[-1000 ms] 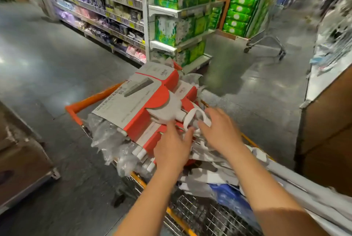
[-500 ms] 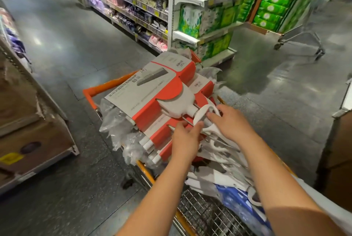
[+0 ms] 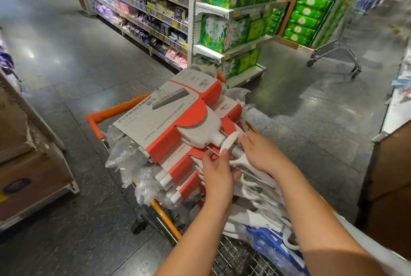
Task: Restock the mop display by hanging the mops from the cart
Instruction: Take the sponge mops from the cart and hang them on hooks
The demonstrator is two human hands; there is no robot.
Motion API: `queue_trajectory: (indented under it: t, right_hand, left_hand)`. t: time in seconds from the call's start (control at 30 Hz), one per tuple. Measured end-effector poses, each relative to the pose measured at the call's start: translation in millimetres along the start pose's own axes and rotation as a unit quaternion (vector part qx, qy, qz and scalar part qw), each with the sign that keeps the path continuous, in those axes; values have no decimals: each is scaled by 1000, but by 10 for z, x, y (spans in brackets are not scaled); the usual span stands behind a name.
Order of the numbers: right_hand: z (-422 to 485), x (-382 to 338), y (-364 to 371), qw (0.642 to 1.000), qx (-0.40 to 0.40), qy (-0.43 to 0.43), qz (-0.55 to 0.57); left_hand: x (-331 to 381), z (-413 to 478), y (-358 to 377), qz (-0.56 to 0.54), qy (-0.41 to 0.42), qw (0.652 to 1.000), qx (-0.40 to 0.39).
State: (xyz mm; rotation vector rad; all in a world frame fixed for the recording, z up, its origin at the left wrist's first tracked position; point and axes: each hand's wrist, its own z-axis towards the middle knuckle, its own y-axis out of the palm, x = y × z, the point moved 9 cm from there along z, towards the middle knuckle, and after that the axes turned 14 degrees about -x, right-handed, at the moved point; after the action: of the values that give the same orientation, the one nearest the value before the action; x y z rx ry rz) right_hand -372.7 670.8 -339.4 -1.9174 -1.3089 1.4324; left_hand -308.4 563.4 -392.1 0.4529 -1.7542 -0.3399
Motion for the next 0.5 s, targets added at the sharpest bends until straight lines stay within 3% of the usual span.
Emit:
queue_trajectory:
  t: [0.13,0.5]
  right_hand:
    - [-100,-106,-142,1000,26,4,-13]
    - [-584,-789,-838,977,208,33,-15]
  left_hand:
    - [147,-22,71,-16,38,999,-34]
    - [964,41,283,-70,94,982,-149]
